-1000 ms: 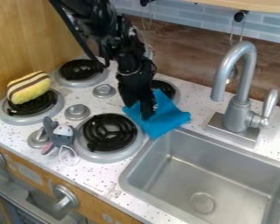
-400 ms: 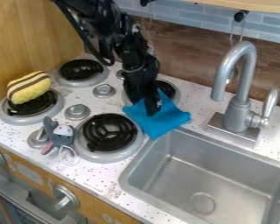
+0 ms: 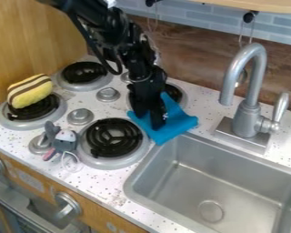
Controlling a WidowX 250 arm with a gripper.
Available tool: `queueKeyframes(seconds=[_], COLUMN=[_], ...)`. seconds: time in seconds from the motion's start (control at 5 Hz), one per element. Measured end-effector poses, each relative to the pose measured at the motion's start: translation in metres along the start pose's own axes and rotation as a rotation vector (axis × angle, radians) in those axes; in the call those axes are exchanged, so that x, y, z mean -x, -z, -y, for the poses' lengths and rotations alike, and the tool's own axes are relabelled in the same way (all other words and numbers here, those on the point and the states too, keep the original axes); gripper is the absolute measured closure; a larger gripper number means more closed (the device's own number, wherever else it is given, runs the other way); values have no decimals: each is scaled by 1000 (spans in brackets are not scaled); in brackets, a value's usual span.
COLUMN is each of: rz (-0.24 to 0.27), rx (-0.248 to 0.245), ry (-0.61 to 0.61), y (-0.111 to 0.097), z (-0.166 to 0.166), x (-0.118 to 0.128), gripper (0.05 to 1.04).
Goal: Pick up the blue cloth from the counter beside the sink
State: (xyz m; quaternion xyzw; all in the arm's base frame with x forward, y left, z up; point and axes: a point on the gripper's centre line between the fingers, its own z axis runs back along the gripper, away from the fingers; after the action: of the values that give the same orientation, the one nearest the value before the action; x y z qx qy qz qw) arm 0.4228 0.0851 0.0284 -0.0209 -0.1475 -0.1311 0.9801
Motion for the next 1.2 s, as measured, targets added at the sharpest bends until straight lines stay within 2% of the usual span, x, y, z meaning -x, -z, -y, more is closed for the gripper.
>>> queueKeyframes(seconds=[0.2, 0.6, 1.0, 1.2], rz=[-2, -10, -50, -74], rx=[-6, -89, -172, -188], ry=[-11, -113, -221, -258], y=[2, -5, -15, -8], z=[-4, -26, -54, -62], x=[-1, 1, 13, 21], gripper=[83, 83, 83, 83])
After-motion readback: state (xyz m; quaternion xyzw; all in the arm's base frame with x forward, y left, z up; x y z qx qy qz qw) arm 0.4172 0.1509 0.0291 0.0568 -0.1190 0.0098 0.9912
